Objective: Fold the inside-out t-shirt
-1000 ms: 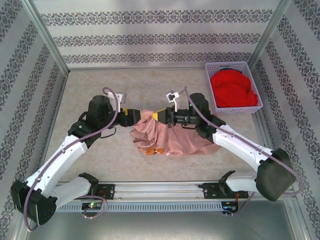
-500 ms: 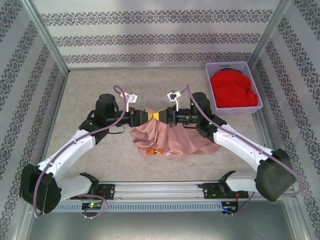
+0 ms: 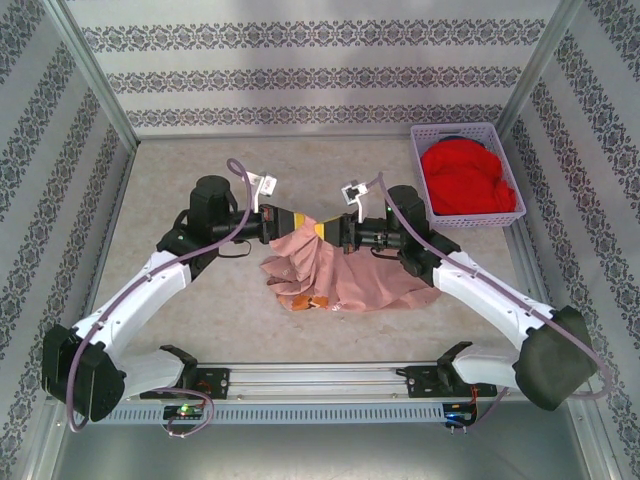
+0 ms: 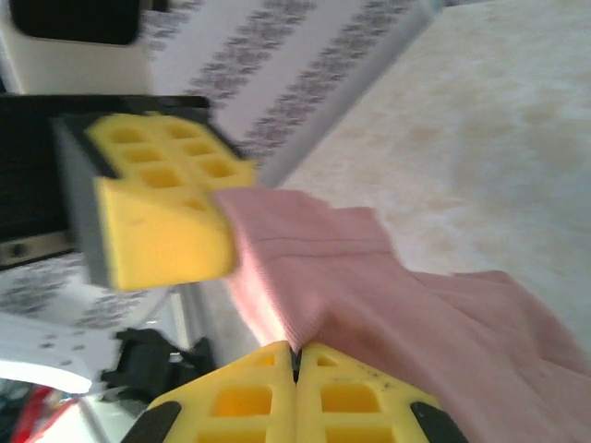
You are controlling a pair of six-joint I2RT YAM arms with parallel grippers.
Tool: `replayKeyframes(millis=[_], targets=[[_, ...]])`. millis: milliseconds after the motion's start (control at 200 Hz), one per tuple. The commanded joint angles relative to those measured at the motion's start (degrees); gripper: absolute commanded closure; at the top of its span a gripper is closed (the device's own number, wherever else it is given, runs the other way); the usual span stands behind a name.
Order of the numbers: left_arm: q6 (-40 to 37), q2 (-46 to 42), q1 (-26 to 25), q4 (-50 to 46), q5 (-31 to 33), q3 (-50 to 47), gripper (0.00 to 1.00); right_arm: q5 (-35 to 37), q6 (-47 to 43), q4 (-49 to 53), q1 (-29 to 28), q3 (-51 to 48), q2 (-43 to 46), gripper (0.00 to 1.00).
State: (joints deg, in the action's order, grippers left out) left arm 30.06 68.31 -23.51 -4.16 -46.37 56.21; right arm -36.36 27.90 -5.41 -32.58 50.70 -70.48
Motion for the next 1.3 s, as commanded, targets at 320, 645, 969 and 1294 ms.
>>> replayKeyframes(millis=[320,645,969,1294], targets=[[5.7,1.8,-5.6,-24.4,6.4,12.4,1.00,32.2,-14.1,21.5,-6.5,3.3,3.4,0.57],[-1.3,-3.0,-5.5,-30.7,23.7,7.9,1.00,32.7,-8.2,36.0,4.6,5.1,-1.1,0.41],[-4.0,-5.8,-1.2,-29.9,27.8,10.6,1.00,32.7,-8.5,37.4,3.8,3.5,-9.0,0.28],[-2.2,-7.7,0.2,-28.0,33.1,9.4,1.00,31.7,-11.0,33.4,3.1,9.2,-21.0,0.80]])
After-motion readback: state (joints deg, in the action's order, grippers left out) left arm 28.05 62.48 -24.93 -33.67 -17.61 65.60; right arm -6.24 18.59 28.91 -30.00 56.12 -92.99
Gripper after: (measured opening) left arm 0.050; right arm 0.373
